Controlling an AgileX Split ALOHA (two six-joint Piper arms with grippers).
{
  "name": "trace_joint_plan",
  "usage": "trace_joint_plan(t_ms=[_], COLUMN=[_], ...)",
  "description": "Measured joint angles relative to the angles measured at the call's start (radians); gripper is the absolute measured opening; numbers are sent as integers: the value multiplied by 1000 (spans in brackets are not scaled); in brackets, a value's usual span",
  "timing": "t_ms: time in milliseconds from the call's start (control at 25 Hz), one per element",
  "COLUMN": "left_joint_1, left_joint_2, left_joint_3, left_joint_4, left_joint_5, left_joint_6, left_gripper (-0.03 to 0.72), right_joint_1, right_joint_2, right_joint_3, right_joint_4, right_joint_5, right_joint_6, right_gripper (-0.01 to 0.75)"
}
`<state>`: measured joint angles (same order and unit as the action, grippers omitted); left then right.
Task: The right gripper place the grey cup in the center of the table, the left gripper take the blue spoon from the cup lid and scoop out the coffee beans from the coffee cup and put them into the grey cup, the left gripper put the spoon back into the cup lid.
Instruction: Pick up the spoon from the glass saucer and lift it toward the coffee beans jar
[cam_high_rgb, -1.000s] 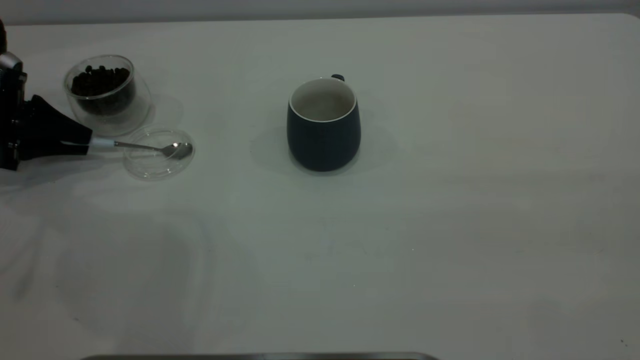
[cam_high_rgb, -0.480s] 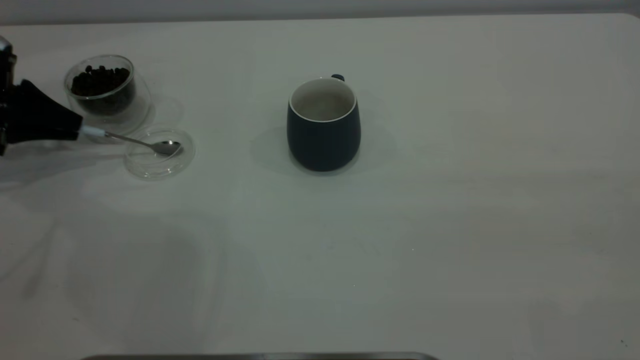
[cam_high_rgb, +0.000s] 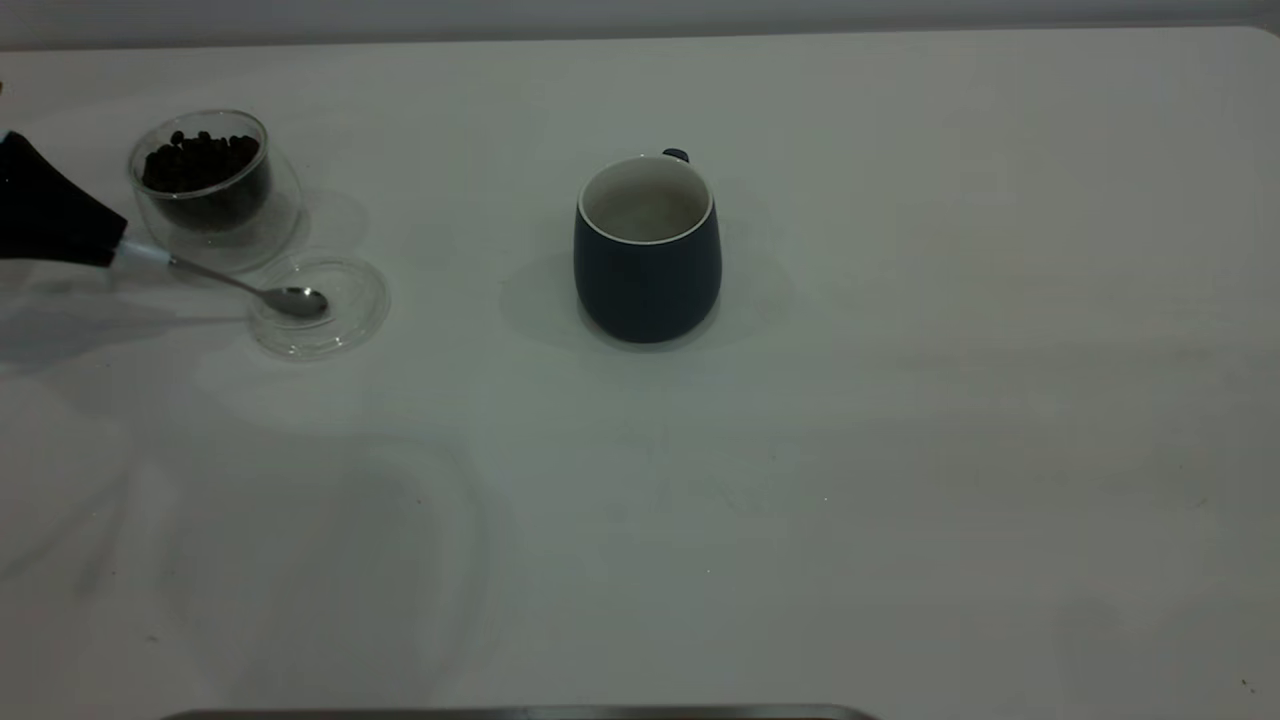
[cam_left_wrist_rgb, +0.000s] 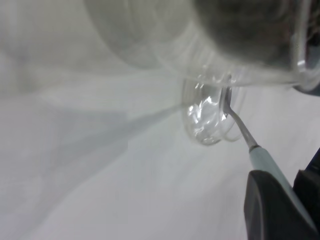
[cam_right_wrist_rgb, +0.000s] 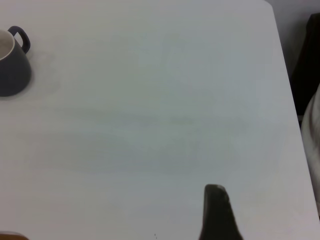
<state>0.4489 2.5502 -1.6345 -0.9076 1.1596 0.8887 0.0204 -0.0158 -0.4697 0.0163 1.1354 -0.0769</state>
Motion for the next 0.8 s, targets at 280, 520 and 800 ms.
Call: trace_joint_plan(t_ms=[280,520,800], left_joint_1=[-5,-77,-143], left_joint_2=[-48,-102,-236], left_joint_3=[0,0,0], left_joint_4=[-4,45,73], left_joint_5=[1,2,6], left_joint_6=[-54,-106,-128], left_gripper=[134,134,134], right_joint_1=[0,0,0], right_joint_2=[0,0,0], right_joint_3=[0,0,0], right_joint_4=[0,0,0], right_joint_5=[0,0,0], right_joint_6=[0,0,0], right_gripper=[459,459,459])
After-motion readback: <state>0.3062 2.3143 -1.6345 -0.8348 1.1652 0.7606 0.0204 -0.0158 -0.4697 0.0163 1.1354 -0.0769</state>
